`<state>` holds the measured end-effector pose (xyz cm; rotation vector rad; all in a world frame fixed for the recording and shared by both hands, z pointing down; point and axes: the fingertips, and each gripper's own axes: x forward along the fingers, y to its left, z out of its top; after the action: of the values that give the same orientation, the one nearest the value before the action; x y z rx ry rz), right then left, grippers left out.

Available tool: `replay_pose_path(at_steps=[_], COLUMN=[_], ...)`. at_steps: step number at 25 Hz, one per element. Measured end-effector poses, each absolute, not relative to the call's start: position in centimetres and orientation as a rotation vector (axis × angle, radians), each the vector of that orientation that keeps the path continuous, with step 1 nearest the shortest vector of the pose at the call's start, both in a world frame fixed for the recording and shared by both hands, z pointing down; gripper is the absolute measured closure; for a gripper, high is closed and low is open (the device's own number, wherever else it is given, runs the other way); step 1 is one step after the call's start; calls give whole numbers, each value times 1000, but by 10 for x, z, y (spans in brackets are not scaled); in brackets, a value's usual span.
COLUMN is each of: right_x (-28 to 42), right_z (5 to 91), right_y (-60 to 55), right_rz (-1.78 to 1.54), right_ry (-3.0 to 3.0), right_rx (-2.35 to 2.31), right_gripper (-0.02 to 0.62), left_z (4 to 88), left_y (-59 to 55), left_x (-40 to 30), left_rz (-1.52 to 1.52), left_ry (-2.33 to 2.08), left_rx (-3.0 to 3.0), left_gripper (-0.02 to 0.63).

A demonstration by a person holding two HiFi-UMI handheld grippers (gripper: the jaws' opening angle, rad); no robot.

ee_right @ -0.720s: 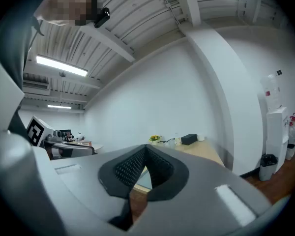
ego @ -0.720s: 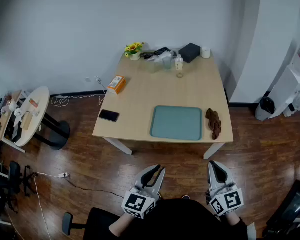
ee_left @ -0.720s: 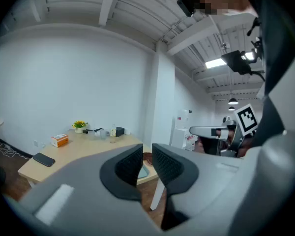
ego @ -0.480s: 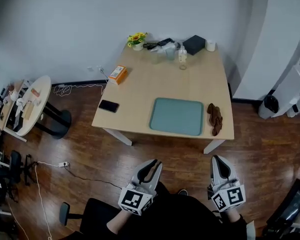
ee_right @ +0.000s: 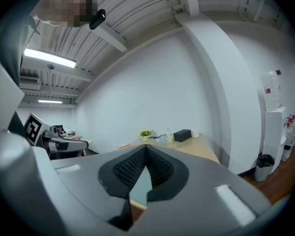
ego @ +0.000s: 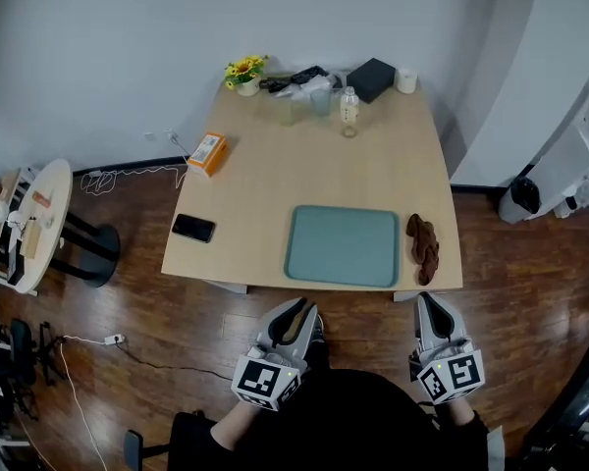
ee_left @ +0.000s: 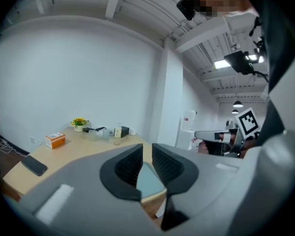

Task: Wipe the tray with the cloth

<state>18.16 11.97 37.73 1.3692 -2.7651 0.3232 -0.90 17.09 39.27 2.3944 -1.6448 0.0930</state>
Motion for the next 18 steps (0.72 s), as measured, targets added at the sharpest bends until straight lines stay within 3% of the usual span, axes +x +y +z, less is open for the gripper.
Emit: replay_pose_path(at_steps=[13,15,16,18], right_x=[126,129,131,140], right_z=[366,374,379,390], right_y=[10,-3,-9,-23], right_rz=[256,271,277,273], right_ry=[-2645,-2647,-2647,-2635], right_rx=[1404,1358,1332,1308], right_gripper=[584,491,424,361], left_z=[392,395,396,399], left_y=[44,33,27,16], left_x=[-78,-78,-77,-72], left_rz=[79,88,92,105], left_ry=[-1537,-1558,-1567,-1587], left_rx=[2417,2388,2372,2352], left_gripper=[564,542,496,384])
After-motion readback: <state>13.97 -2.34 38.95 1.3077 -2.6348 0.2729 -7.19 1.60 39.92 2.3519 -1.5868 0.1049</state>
